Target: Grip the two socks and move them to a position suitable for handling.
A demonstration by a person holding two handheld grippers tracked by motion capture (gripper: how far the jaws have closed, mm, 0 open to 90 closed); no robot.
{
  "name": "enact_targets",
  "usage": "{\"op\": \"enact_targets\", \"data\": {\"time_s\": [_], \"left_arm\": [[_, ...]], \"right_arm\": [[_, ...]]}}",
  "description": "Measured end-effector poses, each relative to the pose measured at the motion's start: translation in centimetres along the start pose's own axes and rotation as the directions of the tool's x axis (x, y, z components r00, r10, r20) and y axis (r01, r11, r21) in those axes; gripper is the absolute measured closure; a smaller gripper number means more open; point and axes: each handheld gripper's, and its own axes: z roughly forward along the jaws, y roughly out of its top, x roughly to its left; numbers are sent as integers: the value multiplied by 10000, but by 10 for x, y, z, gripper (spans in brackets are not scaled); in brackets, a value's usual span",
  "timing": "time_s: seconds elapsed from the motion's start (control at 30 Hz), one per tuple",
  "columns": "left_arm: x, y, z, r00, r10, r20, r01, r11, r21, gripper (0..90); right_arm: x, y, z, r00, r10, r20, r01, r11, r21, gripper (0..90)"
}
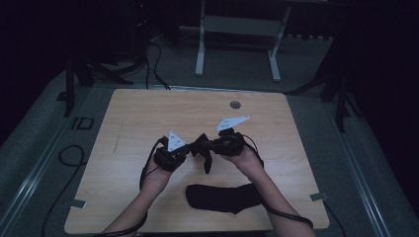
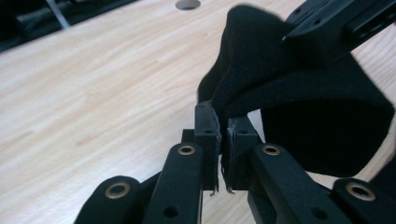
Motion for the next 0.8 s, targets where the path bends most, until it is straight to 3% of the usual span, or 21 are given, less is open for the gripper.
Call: {"op": "enact_targets", "data": {"time_s": [0.03,0.13,0.17,0.27,0.33,0.4,0.53,0.6,0.67,0.73,0.8], "left_arm": [[0,-1,0,9999,-80,79,80,10000,8,840],[-6,-2,-1,9979,-283,574,274,9995,168,688],[-9,-2,-3,9974,-299,658,290,9995,140,625],[-20,-1,-11,9960,-152,876,158,9999,-68,552],[-20,-1,-11,9960,-152,876,158,9999,-68,538],[-36,2,-19,9958,67,910,-30,9992,-408,522],[-52,7,-27,9955,297,904,-208,9950,-978,499],[-58,8,-26,9939,424,1018,-326,9949,-955,497],[-61,8,-22,9937,403,1044,-321,9963,-793,489],[-63,7,-18,9940,468,992,-394,9964,-754,486],[-64,6,-13,9945,416,961,-348,9968,-713,461]], "right_arm": [[1,1,0,10000,12,59,-12,10000,30,873],[1,2,0,9997,18,260,-19,10000,7,873],[0,2,0,9993,-14,376,15,10000,-6,873],[0,4,-1,9979,52,640,-51,10000,-6,873],[0,6,-1,9972,81,748,-78,10000,-36,873],[1,11,-4,9940,136,1083,-107,9996,-274,873],[1,19,-7,9885,314,1479,-243,9985,-495,873],[1,22,-10,9862,420,1600,-321,9974,-640,873],[1,24,-13,9880,585,1430,-468,9954,-838,873],[2,25,-14,9820,592,1794,-447,9954,-842,873],[2,26,-15,9839,758,1621,-602,9932,-992,873]]}}
